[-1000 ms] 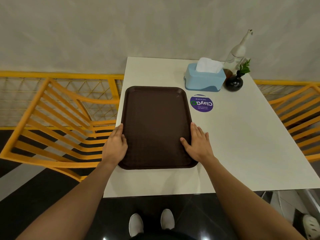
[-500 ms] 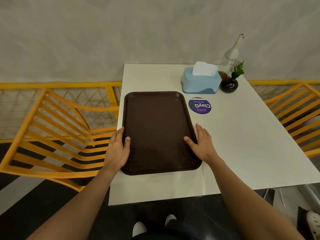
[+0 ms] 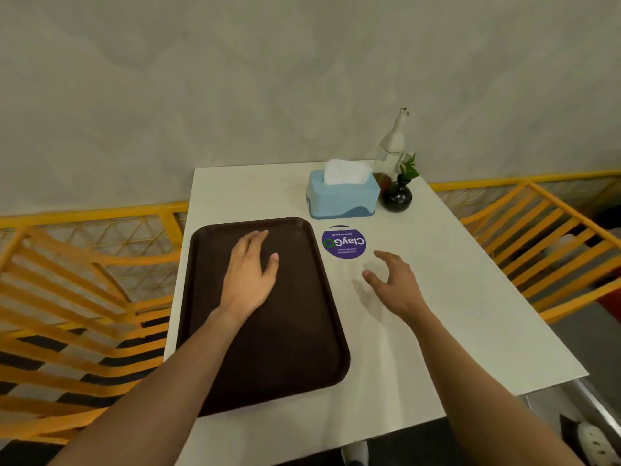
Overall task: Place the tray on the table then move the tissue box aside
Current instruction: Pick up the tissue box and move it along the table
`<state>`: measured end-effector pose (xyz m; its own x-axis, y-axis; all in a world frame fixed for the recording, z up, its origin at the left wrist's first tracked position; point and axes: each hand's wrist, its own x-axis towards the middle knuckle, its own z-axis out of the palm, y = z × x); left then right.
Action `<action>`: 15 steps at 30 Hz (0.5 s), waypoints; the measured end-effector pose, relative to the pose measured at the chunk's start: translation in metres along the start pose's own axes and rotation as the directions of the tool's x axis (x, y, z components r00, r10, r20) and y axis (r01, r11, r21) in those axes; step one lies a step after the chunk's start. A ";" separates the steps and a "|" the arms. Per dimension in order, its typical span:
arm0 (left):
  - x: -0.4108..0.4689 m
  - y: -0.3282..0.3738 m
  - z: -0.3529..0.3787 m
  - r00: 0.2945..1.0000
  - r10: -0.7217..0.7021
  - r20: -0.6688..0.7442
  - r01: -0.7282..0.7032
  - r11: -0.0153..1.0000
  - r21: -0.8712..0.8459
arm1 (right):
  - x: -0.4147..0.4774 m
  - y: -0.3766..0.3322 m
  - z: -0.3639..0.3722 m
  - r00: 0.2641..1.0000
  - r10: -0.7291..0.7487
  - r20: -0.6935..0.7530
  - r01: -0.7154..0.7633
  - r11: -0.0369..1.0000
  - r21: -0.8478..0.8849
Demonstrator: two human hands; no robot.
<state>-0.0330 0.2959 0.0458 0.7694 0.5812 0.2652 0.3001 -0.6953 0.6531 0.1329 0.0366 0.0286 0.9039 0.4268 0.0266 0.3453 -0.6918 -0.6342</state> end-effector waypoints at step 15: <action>0.163 0.083 0.154 0.977 -0.213 -0.004 0.209 0.961 -0.182 | 0.235 0.043 -0.013 0.983 -0.166 0.076 0.151 0.972 0.179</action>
<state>0.2041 0.2683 0.0340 0.6855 0.7177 0.1229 0.3466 -0.4700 0.8118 0.3635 0.0997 0.0174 0.8121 0.5790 0.0727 0.4267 -0.5042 -0.7508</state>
